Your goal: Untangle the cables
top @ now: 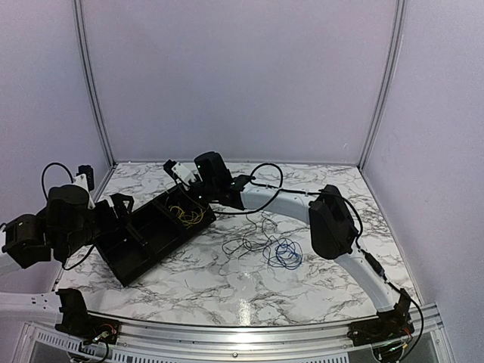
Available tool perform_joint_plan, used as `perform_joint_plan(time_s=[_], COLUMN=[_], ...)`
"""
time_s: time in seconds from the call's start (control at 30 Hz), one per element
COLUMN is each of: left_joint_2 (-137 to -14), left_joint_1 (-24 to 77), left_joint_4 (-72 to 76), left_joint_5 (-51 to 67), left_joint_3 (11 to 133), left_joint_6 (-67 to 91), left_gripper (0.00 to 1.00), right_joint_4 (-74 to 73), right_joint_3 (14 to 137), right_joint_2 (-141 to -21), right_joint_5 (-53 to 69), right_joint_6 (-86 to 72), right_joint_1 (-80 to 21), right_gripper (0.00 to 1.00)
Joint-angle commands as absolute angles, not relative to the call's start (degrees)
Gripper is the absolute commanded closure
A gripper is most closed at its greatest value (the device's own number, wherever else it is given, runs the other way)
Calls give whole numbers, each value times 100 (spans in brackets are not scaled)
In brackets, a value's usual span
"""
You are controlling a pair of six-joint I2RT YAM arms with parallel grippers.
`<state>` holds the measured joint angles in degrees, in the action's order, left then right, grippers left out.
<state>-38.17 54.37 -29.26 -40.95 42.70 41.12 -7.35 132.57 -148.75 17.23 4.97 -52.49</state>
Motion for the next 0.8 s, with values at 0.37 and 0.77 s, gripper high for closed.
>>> perform_joint_plan(time_s=[0.37, 0.77], left_joint_2=[-3572, -3605], left_joint_1=[5414, 5414], left_joint_4=[-3119, -3313], left_joint_5=[-4183, -4056], left_joint_3=[4191, 4496], left_joint_6=[4289, 4245], left_gripper=[1, 1], right_joint_4=[-304, -259], right_joint_3=[13415, 13497], right_joint_2=[-14702, -15122], right_joint_5=[2620, 2540], right_joint_6=[-429, -661], right_joint_1=[-5347, -5197], right_gripper=[100, 100])
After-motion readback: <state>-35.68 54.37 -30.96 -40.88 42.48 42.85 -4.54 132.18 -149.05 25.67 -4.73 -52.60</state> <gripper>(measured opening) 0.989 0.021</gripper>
